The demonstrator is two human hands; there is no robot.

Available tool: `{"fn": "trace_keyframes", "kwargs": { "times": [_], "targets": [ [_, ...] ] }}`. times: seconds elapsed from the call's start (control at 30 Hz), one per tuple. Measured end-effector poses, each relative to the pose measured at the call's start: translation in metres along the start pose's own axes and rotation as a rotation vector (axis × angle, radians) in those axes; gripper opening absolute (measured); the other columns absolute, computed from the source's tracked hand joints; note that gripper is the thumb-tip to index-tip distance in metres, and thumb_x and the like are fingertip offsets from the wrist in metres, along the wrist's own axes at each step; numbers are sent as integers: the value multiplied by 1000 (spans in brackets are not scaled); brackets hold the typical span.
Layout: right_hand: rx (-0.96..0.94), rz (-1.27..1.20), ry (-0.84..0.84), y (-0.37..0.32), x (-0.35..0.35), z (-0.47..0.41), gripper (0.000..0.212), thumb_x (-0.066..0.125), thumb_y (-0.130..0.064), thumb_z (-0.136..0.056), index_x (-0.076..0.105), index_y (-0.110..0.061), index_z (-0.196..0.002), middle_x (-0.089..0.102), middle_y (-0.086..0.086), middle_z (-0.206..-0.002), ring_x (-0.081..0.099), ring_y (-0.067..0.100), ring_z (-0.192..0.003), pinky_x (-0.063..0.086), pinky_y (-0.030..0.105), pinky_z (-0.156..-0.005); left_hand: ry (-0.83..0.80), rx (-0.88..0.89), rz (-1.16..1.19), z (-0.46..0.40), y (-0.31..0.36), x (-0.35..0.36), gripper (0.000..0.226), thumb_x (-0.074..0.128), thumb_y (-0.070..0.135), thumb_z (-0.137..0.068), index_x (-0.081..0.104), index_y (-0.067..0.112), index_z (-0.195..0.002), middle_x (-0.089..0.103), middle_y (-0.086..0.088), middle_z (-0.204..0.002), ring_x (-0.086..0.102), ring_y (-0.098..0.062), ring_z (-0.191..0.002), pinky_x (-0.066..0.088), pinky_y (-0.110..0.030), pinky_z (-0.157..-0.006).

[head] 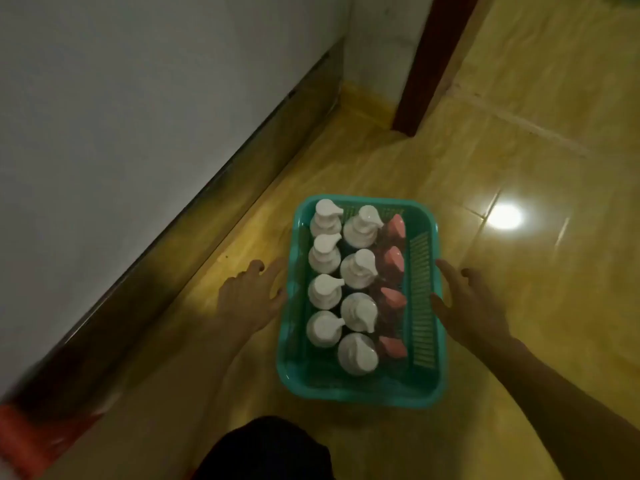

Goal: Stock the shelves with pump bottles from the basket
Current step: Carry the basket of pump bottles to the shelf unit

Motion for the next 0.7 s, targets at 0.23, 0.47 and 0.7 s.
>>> {"fn": "trace_keyframes", "kwargs": {
  "times": [0.23, 0.47, 0.7],
  "targets": [
    [27, -133, -74, 25, 64, -22, 64, 51, -47, -84, 26, -33, -142, 41, 14, -120, 52, 24, -93, 57, 39, -69, -43, -28, 78, -28, 0, 62, 57, 47, 45, -93, 24, 34, -145, 52, -9, -117, 59, -28, -94, 43, -31, -65],
    [42, -122, -103, 24, 84, -35, 60, 52, -31, -93, 22, -24, -145, 42, 15, -125, 43, 16, -87, 44, 28, -64, 45, -1, 296, -39, 6, 81, 59, 57, 25, -91, 31, 23, -144, 62, -14, -110, 61, -30, -95, 51, -38, -77],
    [125, -221, 0, 24, 83, -41, 32, 41, -31, -99, 39, -18, -129, 53, 7, -102, 50, 11, -67, 38, 19, -55, 91, -44, 334, -44, 7, 86, 64, 59, 16, -87, 31, 24, -143, 63, -15, -105, 62, -30, -93, 45, -31, -69]
  ]
}}
Point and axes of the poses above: each hand's wrist, its own z-axis away from the middle knuckle, its own x-axis out of the palm, y = z × x, the point moved 9 cm from there along -z, towards the middle knuckle
